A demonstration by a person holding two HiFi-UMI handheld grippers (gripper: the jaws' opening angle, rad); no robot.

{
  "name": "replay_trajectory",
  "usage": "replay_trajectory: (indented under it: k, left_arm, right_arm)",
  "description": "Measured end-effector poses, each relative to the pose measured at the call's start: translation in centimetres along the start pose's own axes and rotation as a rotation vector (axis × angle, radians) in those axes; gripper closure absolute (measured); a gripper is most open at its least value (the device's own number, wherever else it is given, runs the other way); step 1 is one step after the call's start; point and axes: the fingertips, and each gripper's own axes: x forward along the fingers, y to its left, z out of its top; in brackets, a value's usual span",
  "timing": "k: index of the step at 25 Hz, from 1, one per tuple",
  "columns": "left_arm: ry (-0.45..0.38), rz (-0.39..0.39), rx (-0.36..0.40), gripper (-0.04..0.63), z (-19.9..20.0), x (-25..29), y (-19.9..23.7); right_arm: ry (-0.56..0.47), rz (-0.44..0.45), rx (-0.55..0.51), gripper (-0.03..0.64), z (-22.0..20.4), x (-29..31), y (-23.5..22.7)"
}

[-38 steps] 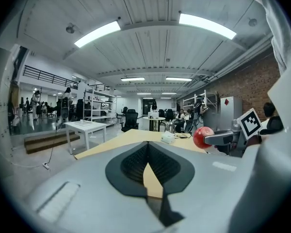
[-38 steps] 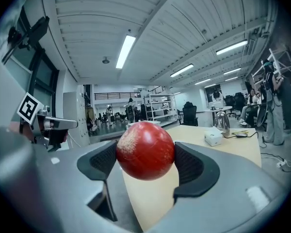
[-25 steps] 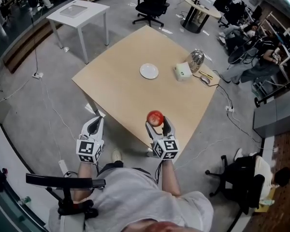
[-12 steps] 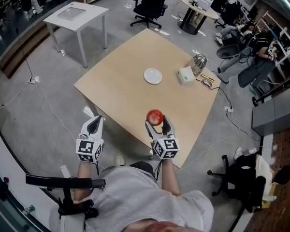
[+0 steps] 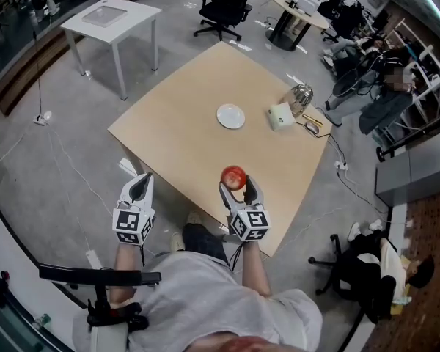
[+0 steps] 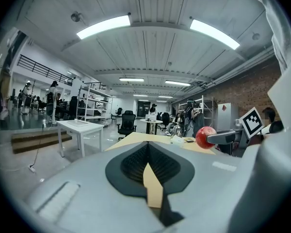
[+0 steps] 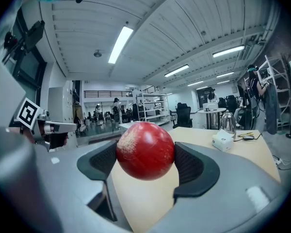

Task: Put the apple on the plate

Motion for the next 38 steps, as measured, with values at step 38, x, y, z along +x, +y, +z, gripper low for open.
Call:
replay_trajectory:
  k: [38]
  left_arm:
    - [0.135, -0.053, -0.021, 0.577, -2.2, 15.6, 4.2]
  right_arm:
    - [0.084, -0.082, 0.044, 0.239, -2.0, 14.0, -10.6]
